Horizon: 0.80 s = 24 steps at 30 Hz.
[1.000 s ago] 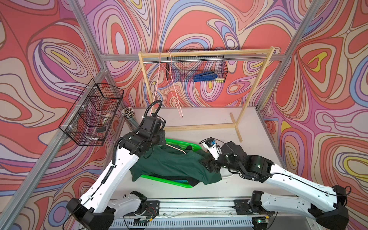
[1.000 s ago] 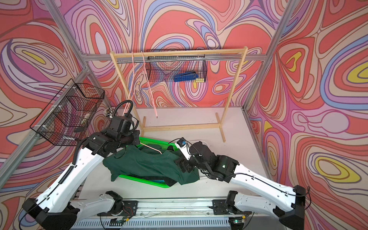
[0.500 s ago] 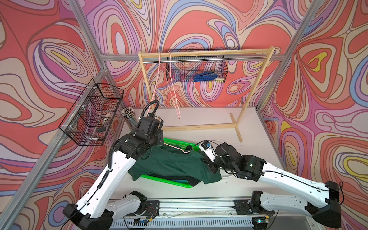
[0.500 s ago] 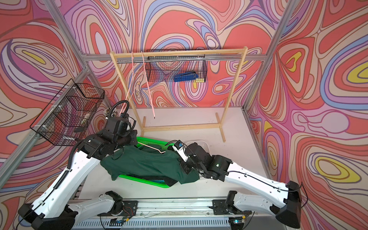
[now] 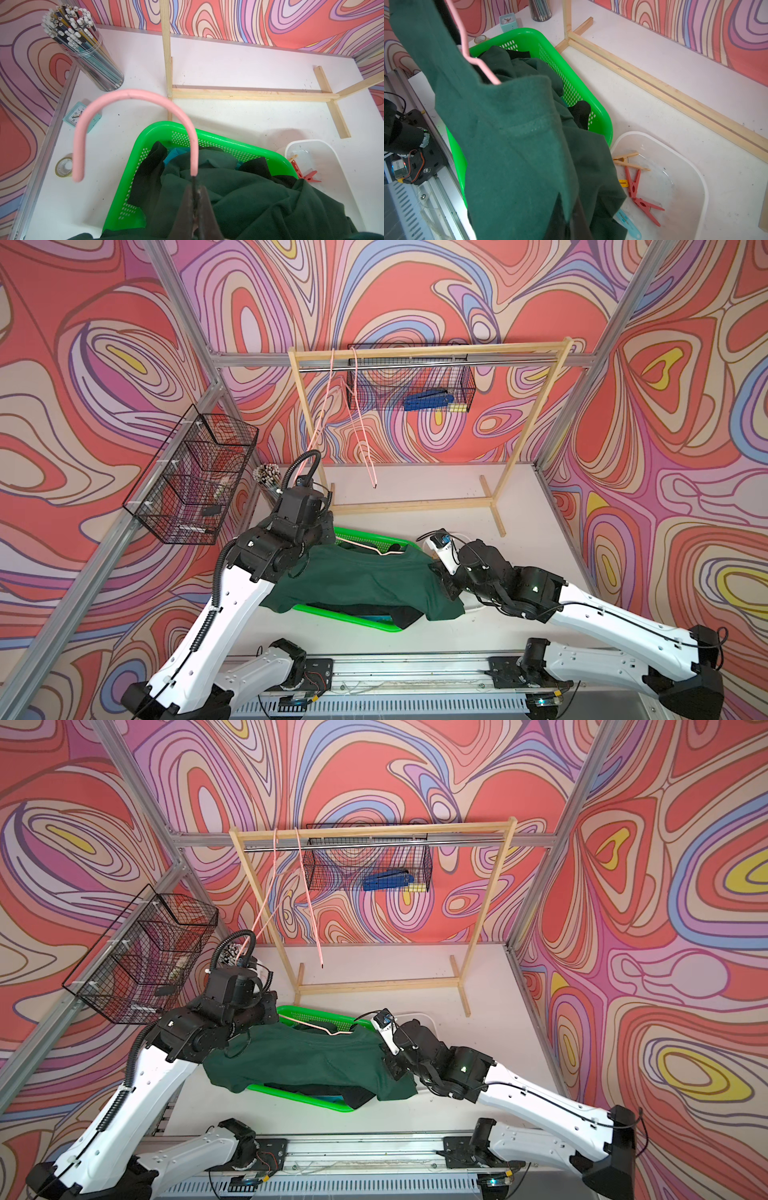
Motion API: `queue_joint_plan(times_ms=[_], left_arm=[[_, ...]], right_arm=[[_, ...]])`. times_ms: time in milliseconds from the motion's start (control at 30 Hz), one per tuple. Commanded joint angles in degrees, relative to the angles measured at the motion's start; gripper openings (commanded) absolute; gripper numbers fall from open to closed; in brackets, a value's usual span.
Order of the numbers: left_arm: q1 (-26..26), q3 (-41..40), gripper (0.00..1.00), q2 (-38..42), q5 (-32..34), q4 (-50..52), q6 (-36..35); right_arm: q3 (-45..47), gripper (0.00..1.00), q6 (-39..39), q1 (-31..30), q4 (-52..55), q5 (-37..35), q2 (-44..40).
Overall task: Remove the clothespins securing t-shirts to the hanger
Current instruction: Remove the T-shirt from the hanger.
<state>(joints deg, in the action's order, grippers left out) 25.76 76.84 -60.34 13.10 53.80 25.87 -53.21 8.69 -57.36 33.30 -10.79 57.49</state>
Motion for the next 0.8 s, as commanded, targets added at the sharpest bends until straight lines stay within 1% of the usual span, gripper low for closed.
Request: queue_joint_plan(times_ms=[0,267,467,767], left_arm=[[-0.80,1.83,0.00,2.28,1.82,1.58,0.66],[-1.62,1.66,0.00,4.15,3.29,2.22,2.12],[-1.97,1.74,0.00,5.60,3.17,1.84,3.40],[-1.97,0.08,0.00,8.56,1.58,-2.04,7.71]], right_arm=[[1.24,0.00,1.02,0.06,2.09,-3.34,-1.37],[1.90,0.00,1.42,0.11,2.82,-3.66,-2.67],[2.67,0.00,1.34,0.06,2.87,-3.94,-3.57],[1.03,0.00,-0.71,0.13,-0.06,-0.45,0.58]])
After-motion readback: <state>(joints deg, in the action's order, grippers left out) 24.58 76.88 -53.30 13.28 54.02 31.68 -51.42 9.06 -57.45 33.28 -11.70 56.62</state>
